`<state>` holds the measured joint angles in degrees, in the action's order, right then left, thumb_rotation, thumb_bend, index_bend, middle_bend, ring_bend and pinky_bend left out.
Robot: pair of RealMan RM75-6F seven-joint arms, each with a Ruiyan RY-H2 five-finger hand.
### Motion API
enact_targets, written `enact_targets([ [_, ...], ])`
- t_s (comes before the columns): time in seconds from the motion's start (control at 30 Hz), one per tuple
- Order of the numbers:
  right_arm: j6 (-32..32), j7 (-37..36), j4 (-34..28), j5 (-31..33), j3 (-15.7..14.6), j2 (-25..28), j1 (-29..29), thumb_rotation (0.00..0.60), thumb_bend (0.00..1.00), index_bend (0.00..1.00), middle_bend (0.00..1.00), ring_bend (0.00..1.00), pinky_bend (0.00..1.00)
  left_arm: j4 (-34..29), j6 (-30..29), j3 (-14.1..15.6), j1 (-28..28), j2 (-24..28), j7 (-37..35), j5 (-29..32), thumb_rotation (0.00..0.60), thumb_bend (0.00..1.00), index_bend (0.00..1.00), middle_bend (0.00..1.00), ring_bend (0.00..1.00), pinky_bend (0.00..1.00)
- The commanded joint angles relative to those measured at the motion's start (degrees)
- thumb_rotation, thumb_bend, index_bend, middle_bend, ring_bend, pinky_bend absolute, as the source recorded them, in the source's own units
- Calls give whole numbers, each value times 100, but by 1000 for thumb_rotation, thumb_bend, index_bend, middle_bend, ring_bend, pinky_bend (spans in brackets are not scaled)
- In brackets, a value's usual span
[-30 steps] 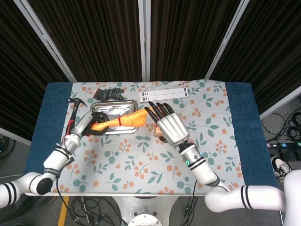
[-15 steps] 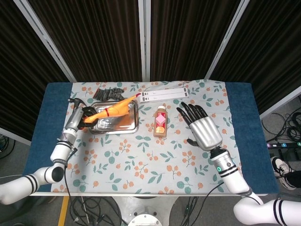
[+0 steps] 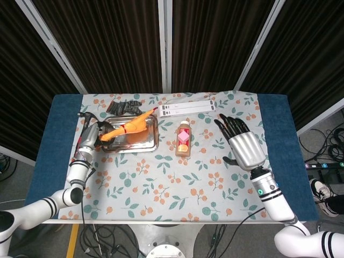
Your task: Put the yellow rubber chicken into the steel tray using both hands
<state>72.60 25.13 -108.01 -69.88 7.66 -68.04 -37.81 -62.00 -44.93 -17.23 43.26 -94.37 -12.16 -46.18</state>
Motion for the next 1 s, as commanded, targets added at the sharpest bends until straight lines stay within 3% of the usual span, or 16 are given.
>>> enact_targets([
  [0.03,-25,-23,-9,6,13,34,41,600,0,0,0,68,131,8,-4,-29,-30,-28,42,-36,600,179,242,203,117,196],
  [0.2,15,-144,-29,-40,19,102,187,600,0,0,0,68,132,-79,-74,-42,-116,24,93,-176,600,112,206,157,100,189],
  [0.37,28,-274,-9,-102,-91,297,401,600,0,0,1,67,132,-542,-716,8,-437,330,54,-696,600,110,205,155,99,189],
  [0.5,22,-697,37,-152,-255,616,707,600,79,0,59,36,132,-1440,-1362,351,-951,1113,493,-1129,600,110,205,166,99,189],
  [0.63,295,-1656,383,-582,-430,704,1142,600,127,0,84,20,132,-2111,-2338,669,-1598,1671,825,-1542,600,109,206,173,100,189],
  [0.77,736,-2271,777,-1021,-643,662,1598,600,124,0,59,19,131,-2464,-3161,1027,-2192,2012,968,-2025,600,110,211,173,100,189],
  [1.0,1516,-2560,1146,-1224,-854,483,2379,600,122,0,21,2,131,-2887,-4179,1591,-3070,2353,1116,-2692,600,110,215,173,100,187],
])
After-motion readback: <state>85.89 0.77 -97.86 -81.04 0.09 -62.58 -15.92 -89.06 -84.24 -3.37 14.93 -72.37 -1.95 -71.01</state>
